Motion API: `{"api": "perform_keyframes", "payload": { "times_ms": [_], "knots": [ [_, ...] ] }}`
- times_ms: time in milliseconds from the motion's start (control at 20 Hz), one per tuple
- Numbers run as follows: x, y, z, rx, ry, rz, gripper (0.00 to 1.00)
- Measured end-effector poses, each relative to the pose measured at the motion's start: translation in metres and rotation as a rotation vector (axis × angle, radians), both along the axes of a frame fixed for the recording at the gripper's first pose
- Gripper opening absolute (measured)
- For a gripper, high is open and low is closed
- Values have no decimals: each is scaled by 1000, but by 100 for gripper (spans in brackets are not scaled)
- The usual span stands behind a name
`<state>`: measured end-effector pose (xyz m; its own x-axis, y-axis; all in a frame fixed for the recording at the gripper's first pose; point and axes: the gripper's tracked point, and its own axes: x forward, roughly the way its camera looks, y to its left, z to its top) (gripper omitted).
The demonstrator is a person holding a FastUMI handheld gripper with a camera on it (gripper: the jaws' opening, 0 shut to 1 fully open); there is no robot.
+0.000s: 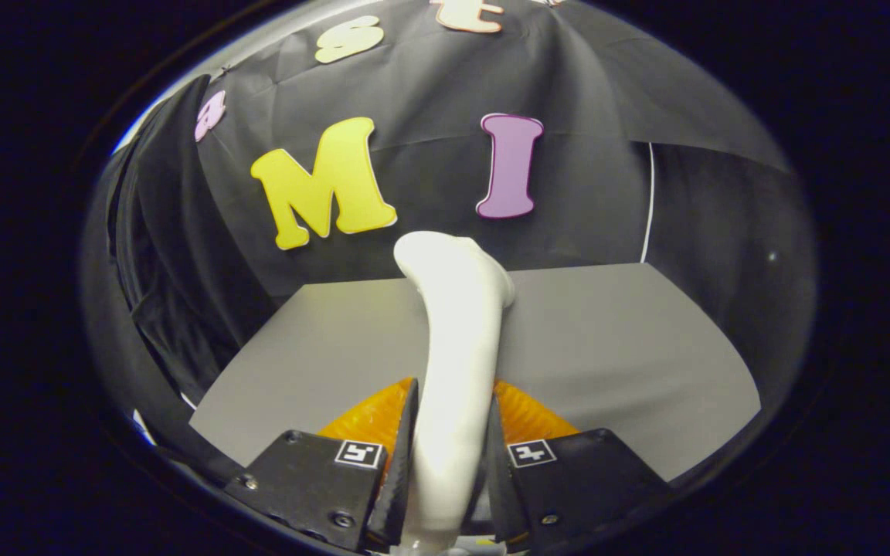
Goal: Iron the clothes twice with a garment steamer, once on the left side and once on the right side.
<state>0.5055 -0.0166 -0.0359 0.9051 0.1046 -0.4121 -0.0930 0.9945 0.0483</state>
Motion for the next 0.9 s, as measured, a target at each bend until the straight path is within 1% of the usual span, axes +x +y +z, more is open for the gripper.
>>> {"api": "perform_keyframes", "payload": {
  "times_ms": [200,350,450,650,900],
  "knots": [
    [-7,6,6,-23,-33,8,41],
    [-19,9,12,-23,-54,-16,40],
    [-38,16,21,-18,-81,-32,40],
    [-83,40,66,-10,-156,-69,39],
    [-128,90,142,-17,-281,-77,39]
  ]
}}
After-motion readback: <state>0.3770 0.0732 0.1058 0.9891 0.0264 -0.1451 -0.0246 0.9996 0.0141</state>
